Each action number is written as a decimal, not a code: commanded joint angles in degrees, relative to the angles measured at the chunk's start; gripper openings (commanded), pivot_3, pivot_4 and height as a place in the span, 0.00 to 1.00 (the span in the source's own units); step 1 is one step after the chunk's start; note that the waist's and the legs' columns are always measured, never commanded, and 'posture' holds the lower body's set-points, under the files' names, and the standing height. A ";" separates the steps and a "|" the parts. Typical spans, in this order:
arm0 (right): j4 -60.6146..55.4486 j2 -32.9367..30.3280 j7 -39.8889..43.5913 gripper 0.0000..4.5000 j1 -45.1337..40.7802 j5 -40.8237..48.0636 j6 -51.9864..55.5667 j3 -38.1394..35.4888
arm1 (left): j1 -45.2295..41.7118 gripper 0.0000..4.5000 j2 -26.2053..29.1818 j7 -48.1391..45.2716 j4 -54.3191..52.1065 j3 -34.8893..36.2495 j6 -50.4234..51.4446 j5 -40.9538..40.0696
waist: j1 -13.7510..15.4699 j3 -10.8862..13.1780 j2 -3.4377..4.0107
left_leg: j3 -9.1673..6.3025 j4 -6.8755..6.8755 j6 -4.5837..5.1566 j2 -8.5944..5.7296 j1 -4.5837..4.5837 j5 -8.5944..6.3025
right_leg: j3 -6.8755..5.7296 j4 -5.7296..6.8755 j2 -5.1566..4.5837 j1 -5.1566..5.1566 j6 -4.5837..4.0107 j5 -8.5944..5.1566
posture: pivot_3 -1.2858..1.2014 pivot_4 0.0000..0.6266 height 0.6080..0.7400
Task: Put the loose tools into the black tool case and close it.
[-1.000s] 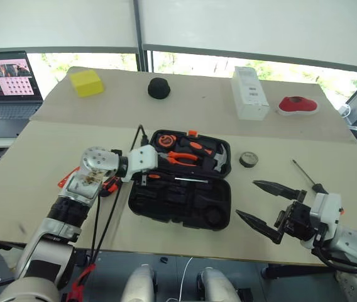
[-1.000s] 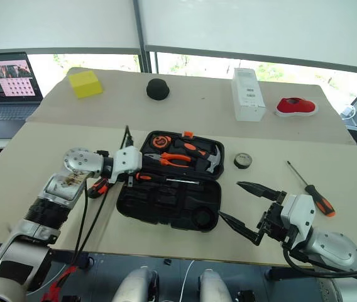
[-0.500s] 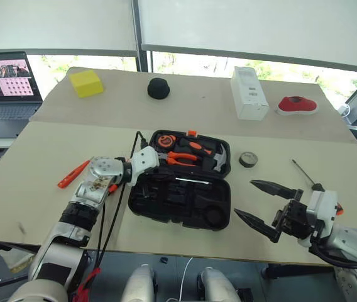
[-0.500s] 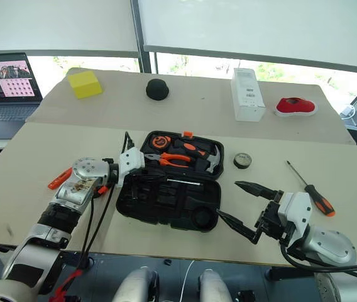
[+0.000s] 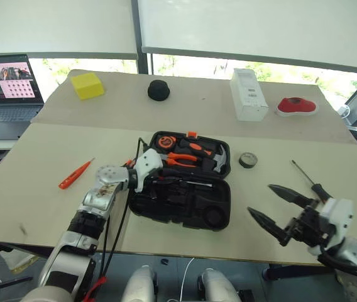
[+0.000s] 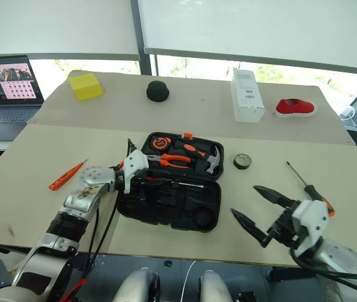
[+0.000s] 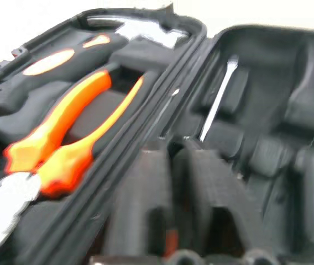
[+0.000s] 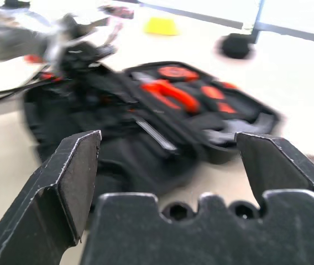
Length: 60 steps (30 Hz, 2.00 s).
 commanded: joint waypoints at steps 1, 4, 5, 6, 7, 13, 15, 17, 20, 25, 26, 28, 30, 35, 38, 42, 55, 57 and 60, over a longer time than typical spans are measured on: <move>5.38 1.55 1.97 1.00 5.26 -0.09 -5.41 -8.40 | 3.01 0.57 5.26 -5.10 -9.23 8.73 2.21 -10.95 | -0.22 0.01 -0.01 | 0.00 -0.03 0.00 0.04 0.01 0.00 | -0.01 0.00 0.03 -0.01 -0.03 -0.01 | 0.52 0.24 1.00; 11.70 2.94 2.58 1.00 8.53 -0.75 -9.19 -13.70 | 9.00 0.81 9.52 -11.39 -13.40 13.40 1.72 -17.27 | -0.57 -0.07 0.17 | 0.03 -0.10 -0.01 0.05 0.15 -0.01 | 0.01 0.01 0.01 0.06 -0.07 -0.04 | 0.52 0.24 1.00; 14.73 3.48 2.39 1.00 9.47 -1.29 -10.90 -15.78 | 11.67 0.87 11.82 -13.03 -14.08 14.92 2.12 -18.08 | -0.71 -0.13 0.28 | 0.05 -0.12 -0.01 0.05 0.19 -0.01 | 0.02 -0.01 -0.03 0.09 -0.07 -0.04 | 0.52 0.24 1.00; 17.19 3.93 2.12 1.00 10.21 -1.33 -11.79 -17.36 | 13.81 0.96 13.65 -13.89 -14.36 16.15 2.37 -18.39 | -0.89 -0.17 0.34 | 0.04 -0.15 -0.01 0.05 0.25 -0.01 | 0.04 -0.03 -0.08 0.14 -0.07 -0.05 | 0.52 0.24 1.00; 19.48 4.47 1.90 1.00 10.94 -1.43 -12.71 -18.77 | 16.07 1.00 15.23 -14.66 -14.41 17.55 1.80 -18.59 | -1.07 -0.18 0.39 | 0.04 -0.18 -0.01 0.06 0.29 -0.02 | 0.07 -0.04 -0.09 0.15 -0.07 -0.07 | 0.52 0.24 1.00; 24.24 2.98 0.68 1.00 10.23 -0.84 -11.79 -21.40 | 24.62 1.00 16.61 -14.84 -22.33 21.77 0.86 -22.54 | -1.23 -0.17 0.40 | -0.09 -0.30 -0.02 0.15 0.39 -0.01 | 0.12 -0.05 -0.19 0.16 -0.29 -0.29 | 0.52 0.24 1.00; 25.32 -0.22 0.31 1.00 6.96 -1.28 -9.88 -21.18 | 25.84 1.00 15.50 -13.16 -25.49 21.26 2.08 -23.76 | -1.37 -0.20 0.47 | -0.09 -0.30 -0.02 0.15 0.43 -0.01 | 0.24 -0.07 -0.26 0.20 -0.36 -0.32 | 0.52 0.24 1.00; 27.07 -3.69 0.48 1.00 3.41 -1.86 -8.00 -20.43 | 25.94 1.00 14.81 -11.99 -27.01 20.39 2.88 -24.16 | -1.46 -0.20 0.48 | -0.01 -0.30 -0.01 0.13 0.48 -0.01 | 0.36 -0.10 -0.28 0.21 -0.39 -0.33 | 0.52 0.24 1.00; 32.37 -11.53 2.13 1.00 -4.14 -4.71 -3.52 -16.29 | 26.12 1.00 14.39 -11.06 -28.93 18.99 4.87 -24.93 | -1.65 -0.21 0.52 | 0.01 -0.30 0.00 0.12 0.55 -0.01 | 0.37 -0.09 -0.21 0.23 -0.30 -0.27 | 0.52 0.24 1.00; 44.85 -22.54 4.93 1.00 -19.68 -11.15 6.71 -4.45 | 26.29 1.00 13.70 -10.99 -30.80 16.11 5.04 -24.60 | -1.60 -0.16 0.59 | 0.25 -0.39 0.00 0.04 0.54 0.00 | 0.35 -0.10 -0.04 0.18 -0.14 -0.19 | 0.52 0.24 1.00; 47.67 -23.72 6.29 1.00 -22.68 -12.97 6.43 -1.81 | 25.80 1.00 13.37 -10.71 -31.08 15.58 5.18 -24.75 | -1.55 -0.15 0.59 | 0.30 -0.39 0.01 0.03 0.53 0.00 | 0.38 -0.10 -0.05 0.16 -0.14 -0.19 | 0.52 0.24 1.00; 53.24 -25.36 7.85 1.00 -28.68 -16.50 6.10 3.01 | 24.68 1.00 12.73 -10.37 -31.60 14.54 5.46 -25.03 | -1.28 -0.15 0.59 | 0.31 -0.40 0.01 0.02 0.50 0.01 | 0.32 -0.11 -0.03 0.15 -0.14 -0.19 | 0.52 0.24 1.00; 57.67 -26.11 8.95 1.00 -33.80 -18.51 7.77 6.31 | 23.78 1.00 12.21 -10.04 -32.12 13.70 5.63 -25.22 | -1.17 -0.15 0.60 | 0.29 -0.40 0.01 0.02 0.48 0.01 | 0.27 -0.13 -0.02 0.16 -0.13 -0.19 | 0.52 0.24 1.00; 63.50 -26.78 12.41 0.69 -40.94 -21.26 10.85 11.22 | 23.24 1.00 11.97 -9.71 -33.50 12.44 6.35 -25.75 | -1.34 -0.15 0.61 | 0.30 -0.40 0.03 -0.02 0.34 -0.01 | 0.27 -0.25 -0.06 0.12 -0.06 -0.16 | 0.52 0.24 1.00; 64.58 -27.51 13.68 0.46 -42.71 -21.54 12.47 11.59 | 23.87 1.00 12.29 -9.81 -33.46 12.59 6.09 -25.86 | -1.40 -0.15 0.61 | 0.30 -0.41 0.06 0.00 0.33 -0.03 | 0.26 -0.28 -0.05 0.12 -0.05 -0.16 | 0.52 0.24 1.00; 65.72 -28.96 14.78 0.16 -43.18 -21.54 11.67 10.84 | 24.66 1.00 12.54 -10.03 -32.26 13.36 5.04 -25.42 | -1.38 -0.15 0.61 | 0.31 -0.42 0.06 0.00 0.35 -0.03 | 0.26 -0.27 -0.05 0.13 -0.05 -0.16 | 0.52 0.24 1.00; 60.26 -29.92 13.96 0.39 -41.78 -18.78 18.66 8.01 | 24.92 1.00 13.32 -11.76 -30.60 13.49 3.72 -25.30 | -1.34 -0.14 0.62 | 0.30 -0.42 0.05 0.00 0.34 -0.03 | 0.26 -0.27 -0.06 0.11 -0.05 -0.16 | 0.52 0.24 1.00; 59.35 -30.05 12.81 0.54 -41.45 -19.41 19.31 7.43 | 25.23 1.00 13.41 -11.77 -30.67 13.59 3.63 -25.23 | -1.37 -0.14 0.63 | 0.31 -0.42 0.05 0.00 0.33 -0.03 | 0.26 -0.27 -0.06 0.10 -0.05 -0.16 | 0.52 0.24 1.00; 58.19 -30.01 13.40 0.76 -41.06 -20.04 24.02 9.32 | 25.62 1.00 13.25 -12.05 -30.28 13.28 3.05 -24.84 | -1.37 -0.13 0.63 | 0.32 -0.42 0.05 0.00 0.33 -0.03 | 0.27 -0.27 -0.06 0.10 -0.05 -0.16 | 0.52 0.24 1.00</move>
